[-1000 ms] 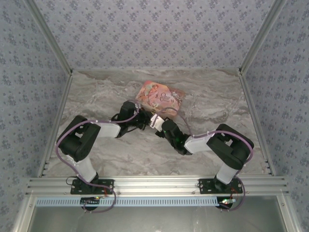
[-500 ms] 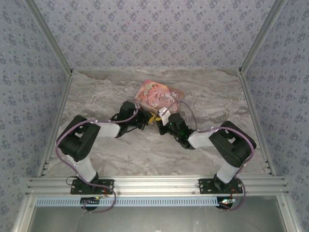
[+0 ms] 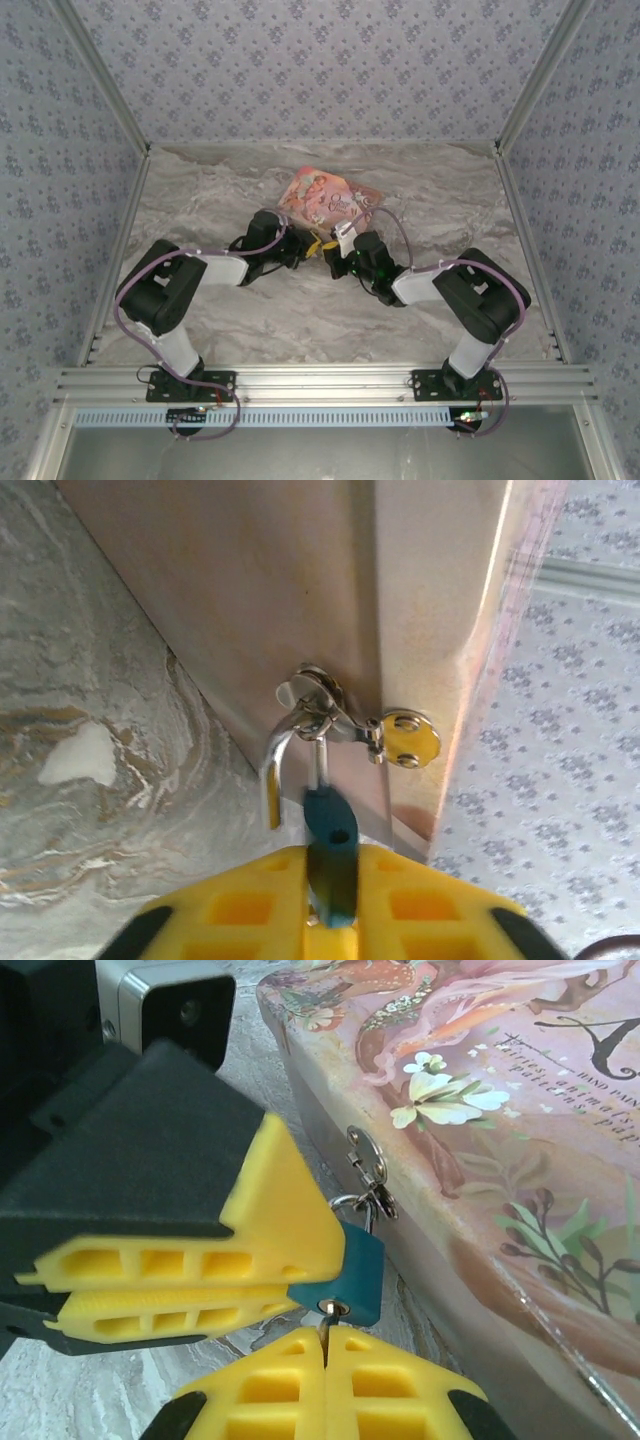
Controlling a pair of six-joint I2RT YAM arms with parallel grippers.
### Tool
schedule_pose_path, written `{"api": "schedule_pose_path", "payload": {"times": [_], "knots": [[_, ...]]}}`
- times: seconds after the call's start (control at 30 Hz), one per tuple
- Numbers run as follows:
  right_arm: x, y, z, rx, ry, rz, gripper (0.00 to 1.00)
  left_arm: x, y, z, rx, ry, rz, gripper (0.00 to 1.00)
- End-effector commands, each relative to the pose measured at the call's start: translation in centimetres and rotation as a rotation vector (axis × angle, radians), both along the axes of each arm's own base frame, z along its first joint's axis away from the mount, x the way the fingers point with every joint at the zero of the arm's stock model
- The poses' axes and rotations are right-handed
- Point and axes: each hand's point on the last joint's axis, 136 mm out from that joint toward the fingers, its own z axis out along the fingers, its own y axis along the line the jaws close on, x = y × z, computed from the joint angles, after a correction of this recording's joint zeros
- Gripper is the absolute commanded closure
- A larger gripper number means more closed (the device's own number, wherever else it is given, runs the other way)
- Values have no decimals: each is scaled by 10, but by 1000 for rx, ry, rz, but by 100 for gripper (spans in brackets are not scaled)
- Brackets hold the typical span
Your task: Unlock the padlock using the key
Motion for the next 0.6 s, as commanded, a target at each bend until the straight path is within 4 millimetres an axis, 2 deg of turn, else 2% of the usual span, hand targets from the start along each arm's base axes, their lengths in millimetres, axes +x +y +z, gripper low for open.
{"api": "schedule_pose_path", "payload": {"times": [0.0, 0.2, 0.4, 0.57], "knots": [[0, -8, -16, -12, 62, -46, 100, 0, -11, 45, -74, -123, -42, 75], [2, -12, -24, -29, 91, -68, 100, -5, -6, 45, -32, -120, -45, 57], [3, -13, -26, 17, 139, -81, 100, -9, 14, 46, 6, -125, 0, 53], [3, -12, -23, 97, 186, -105, 100, -4, 34, 65, 27, -170, 38, 45]]}}
